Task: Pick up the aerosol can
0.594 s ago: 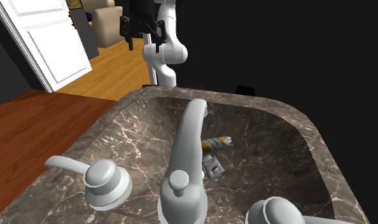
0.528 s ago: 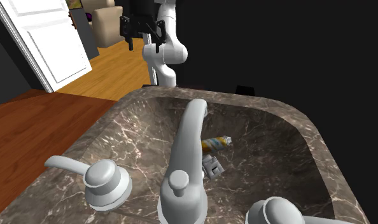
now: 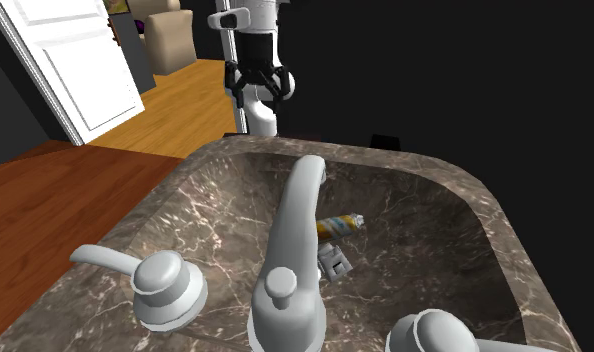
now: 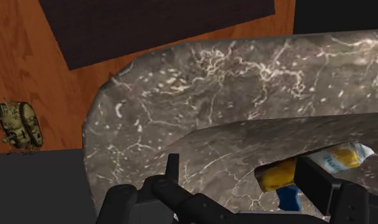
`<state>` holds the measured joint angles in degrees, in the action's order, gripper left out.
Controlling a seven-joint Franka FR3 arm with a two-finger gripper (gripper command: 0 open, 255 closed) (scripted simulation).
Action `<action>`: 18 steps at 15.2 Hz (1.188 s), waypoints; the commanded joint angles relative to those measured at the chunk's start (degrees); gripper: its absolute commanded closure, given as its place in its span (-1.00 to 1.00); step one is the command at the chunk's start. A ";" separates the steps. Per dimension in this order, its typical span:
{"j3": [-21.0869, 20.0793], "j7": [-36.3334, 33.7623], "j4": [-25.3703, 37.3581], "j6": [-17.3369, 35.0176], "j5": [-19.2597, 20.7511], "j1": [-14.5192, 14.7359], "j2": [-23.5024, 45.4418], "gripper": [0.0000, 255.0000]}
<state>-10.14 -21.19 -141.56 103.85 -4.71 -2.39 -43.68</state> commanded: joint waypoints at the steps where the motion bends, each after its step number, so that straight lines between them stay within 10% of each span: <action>1: -2.58 -6.38 -0.94 2.34 -2.58 -0.49 1.16 -1.00; 11: -16.21 -35.63 -0.01 19.05 -11.42 -4.81 16.00 -1.00; 18: -25.47 -57.98 6.27 31.22 -8.99 -10.53 31.82 -1.00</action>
<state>-34.16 -75.22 -136.86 132.98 -14.91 -11.74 -15.09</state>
